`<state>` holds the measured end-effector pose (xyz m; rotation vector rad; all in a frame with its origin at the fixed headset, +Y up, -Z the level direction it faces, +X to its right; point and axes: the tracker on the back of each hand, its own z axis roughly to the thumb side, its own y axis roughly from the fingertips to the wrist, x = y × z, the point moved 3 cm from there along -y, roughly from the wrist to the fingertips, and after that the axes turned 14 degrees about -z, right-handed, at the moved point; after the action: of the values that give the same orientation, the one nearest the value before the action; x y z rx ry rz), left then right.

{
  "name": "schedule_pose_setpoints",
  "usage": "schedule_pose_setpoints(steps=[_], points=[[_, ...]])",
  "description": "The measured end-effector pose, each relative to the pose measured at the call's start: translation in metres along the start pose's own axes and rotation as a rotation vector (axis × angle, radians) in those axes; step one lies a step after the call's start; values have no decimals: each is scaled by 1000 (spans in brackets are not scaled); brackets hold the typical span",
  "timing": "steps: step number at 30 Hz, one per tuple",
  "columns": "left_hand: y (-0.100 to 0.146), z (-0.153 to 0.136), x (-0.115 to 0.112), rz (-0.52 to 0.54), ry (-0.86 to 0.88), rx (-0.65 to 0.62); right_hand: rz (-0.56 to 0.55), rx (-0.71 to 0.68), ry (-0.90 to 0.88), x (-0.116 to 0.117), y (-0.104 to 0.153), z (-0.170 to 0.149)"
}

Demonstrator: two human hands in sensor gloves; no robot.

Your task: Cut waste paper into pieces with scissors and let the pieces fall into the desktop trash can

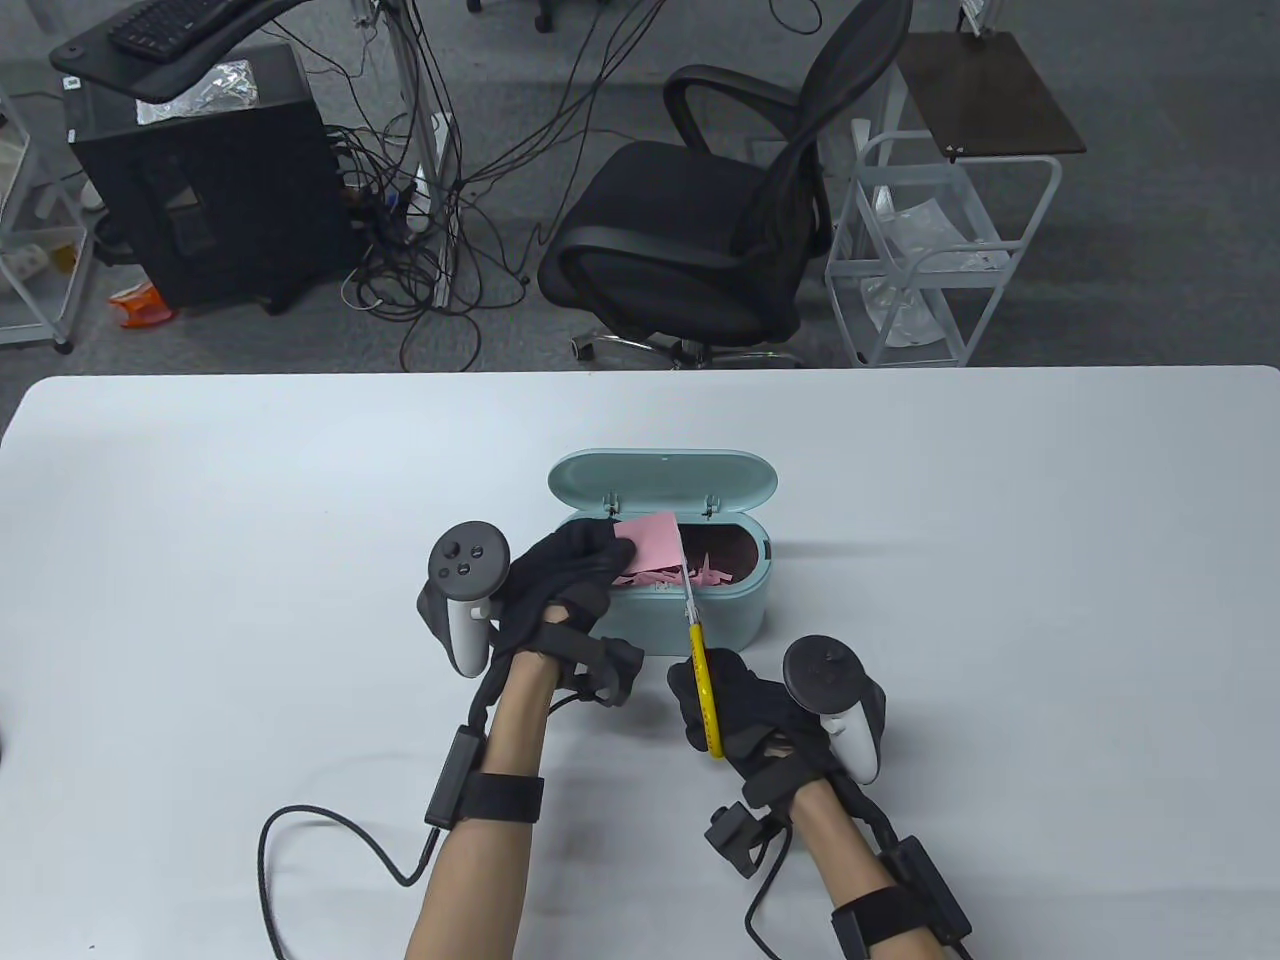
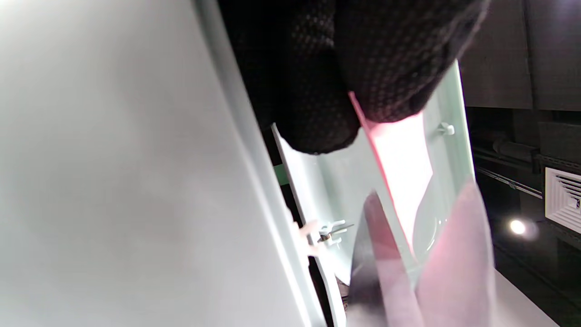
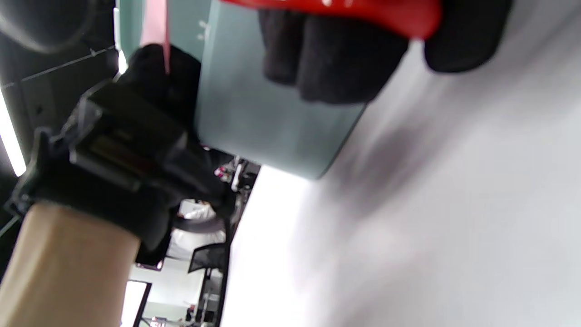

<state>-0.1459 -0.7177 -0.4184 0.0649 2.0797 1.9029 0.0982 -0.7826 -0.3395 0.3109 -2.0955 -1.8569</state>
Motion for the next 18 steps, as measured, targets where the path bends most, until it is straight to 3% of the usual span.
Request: schedule_pose_setpoints(steps=[18], points=[[-1,-1,0,-6,-4,2,-81,-12,-58,-1,-8,5]])
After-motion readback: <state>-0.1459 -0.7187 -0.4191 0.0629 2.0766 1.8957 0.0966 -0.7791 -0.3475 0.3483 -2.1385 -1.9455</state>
